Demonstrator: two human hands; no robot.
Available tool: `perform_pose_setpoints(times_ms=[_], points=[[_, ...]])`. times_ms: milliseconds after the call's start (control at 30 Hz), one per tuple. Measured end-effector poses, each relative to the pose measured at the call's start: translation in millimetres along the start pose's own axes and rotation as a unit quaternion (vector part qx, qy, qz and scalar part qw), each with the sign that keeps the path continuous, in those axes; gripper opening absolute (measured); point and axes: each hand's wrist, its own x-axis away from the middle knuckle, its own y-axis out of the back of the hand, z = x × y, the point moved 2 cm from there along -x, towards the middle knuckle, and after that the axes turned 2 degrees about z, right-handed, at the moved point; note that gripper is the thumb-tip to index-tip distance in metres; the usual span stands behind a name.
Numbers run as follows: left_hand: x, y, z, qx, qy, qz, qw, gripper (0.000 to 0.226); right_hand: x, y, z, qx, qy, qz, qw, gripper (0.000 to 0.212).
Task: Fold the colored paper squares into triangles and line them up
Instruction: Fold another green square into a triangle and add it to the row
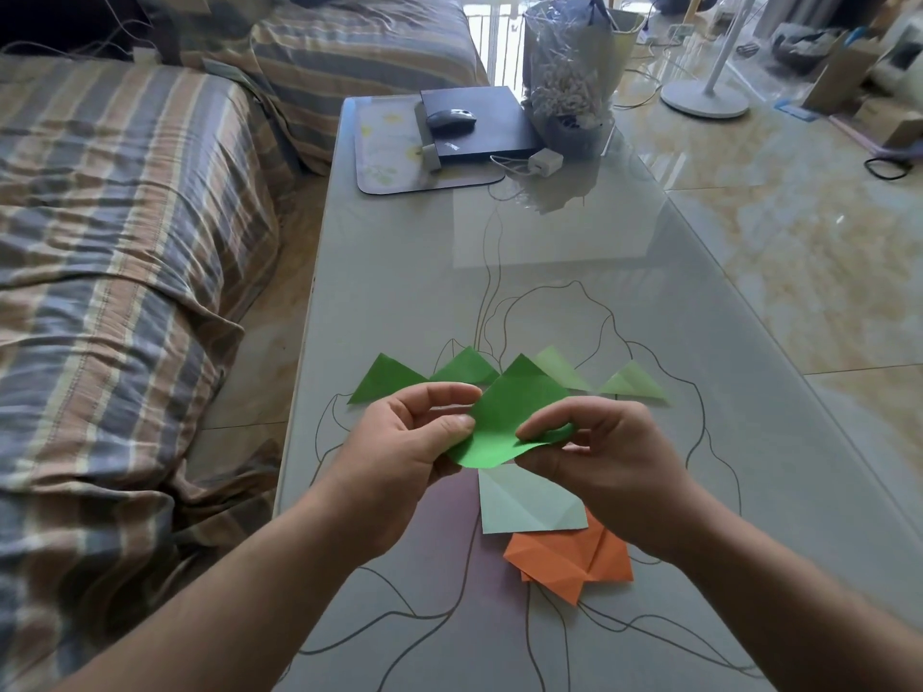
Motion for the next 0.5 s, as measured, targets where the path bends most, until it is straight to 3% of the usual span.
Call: perform_pose_setpoints(times_ms=[133,267,500], points=[[1.8,-1.0,-1.1,0.014,-0.005,0.001,1.0,0.023,-0.2,-0.6,0.8,-0.007,-0.009,-0.014,1.0,0.013],[3.0,-2.5,-1.5,0.026,-0.007,0.009,1.0,0.024,-2.7,2.2,2.6,-0.122,-0.068,-0.018,0.99,0.011],[3.2,-2.2,-1.0,-0.026,-0.024,-0.02,0.999,0.032,1.2,-1.1,3.2,-0.003,-0.012,0.02,1.0,0.016]])
